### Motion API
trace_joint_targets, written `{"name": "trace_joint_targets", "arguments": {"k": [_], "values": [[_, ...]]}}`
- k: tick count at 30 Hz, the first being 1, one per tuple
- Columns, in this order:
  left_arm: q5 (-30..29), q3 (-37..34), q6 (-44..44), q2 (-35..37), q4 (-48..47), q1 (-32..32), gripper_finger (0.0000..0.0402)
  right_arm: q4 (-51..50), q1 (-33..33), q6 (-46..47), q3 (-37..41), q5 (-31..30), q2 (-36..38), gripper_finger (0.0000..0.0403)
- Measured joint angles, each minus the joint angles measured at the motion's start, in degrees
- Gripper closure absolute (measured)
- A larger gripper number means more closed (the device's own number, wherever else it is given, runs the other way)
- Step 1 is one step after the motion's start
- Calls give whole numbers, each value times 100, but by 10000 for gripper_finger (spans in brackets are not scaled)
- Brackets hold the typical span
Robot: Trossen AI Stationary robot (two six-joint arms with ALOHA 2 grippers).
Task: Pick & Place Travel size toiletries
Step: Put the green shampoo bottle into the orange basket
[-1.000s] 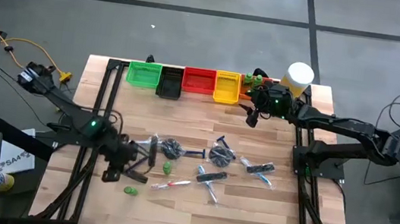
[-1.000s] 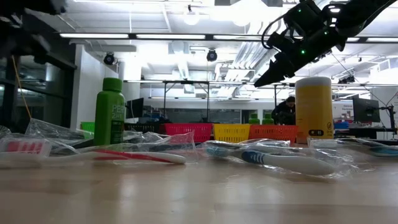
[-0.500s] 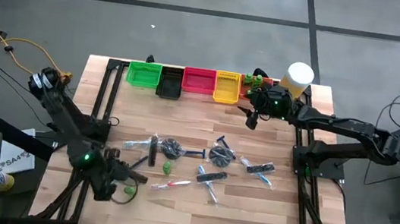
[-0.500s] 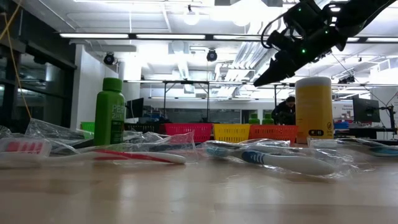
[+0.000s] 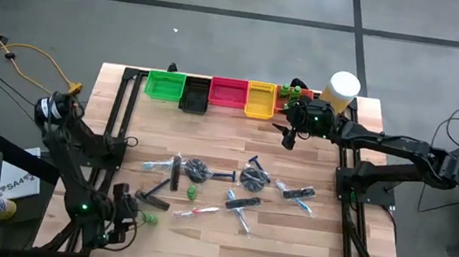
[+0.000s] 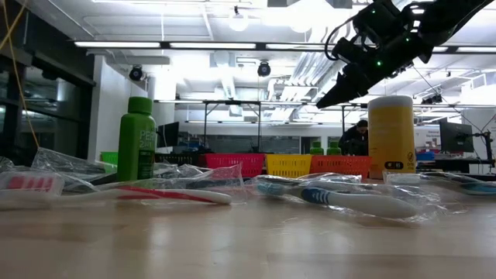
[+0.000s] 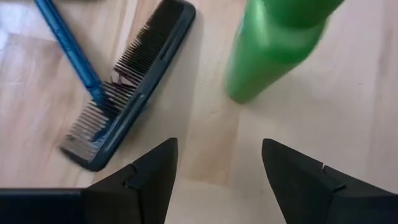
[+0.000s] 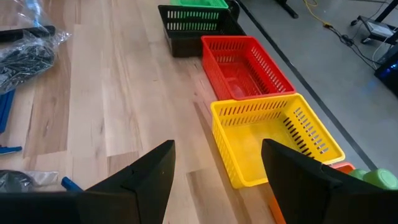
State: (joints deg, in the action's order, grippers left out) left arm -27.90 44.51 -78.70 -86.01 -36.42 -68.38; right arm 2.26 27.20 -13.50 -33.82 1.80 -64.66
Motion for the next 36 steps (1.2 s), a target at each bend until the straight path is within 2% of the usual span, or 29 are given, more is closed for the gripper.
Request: {"name": "trace_joint_targets", "arguments": {"k": [7, 12, 21, 25, 32, 36], "values": [[-822, -124, 64, -442, 627, 9, 169, 1, 0, -4, 0, 1, 0, 169], [-925, -124, 94, -679, 815, 9, 169, -2, 0, -4, 0, 3, -2, 169], [-1396, -124, 257, -681, 1044, 11, 169, 1, 0, -4, 0, 5, -2, 169], [-1819, -123, 389, -681, 1118, 11, 169, 1, 0, -4, 0, 7, -2, 169], [-1880, -124, 355, -681, 1118, 16, 175, 1, 0, -7, 0, 7, -2, 169], [-1879, -124, 348, -681, 1144, 16, 211, 1, 0, -7, 0, 7, -2, 169]]}}
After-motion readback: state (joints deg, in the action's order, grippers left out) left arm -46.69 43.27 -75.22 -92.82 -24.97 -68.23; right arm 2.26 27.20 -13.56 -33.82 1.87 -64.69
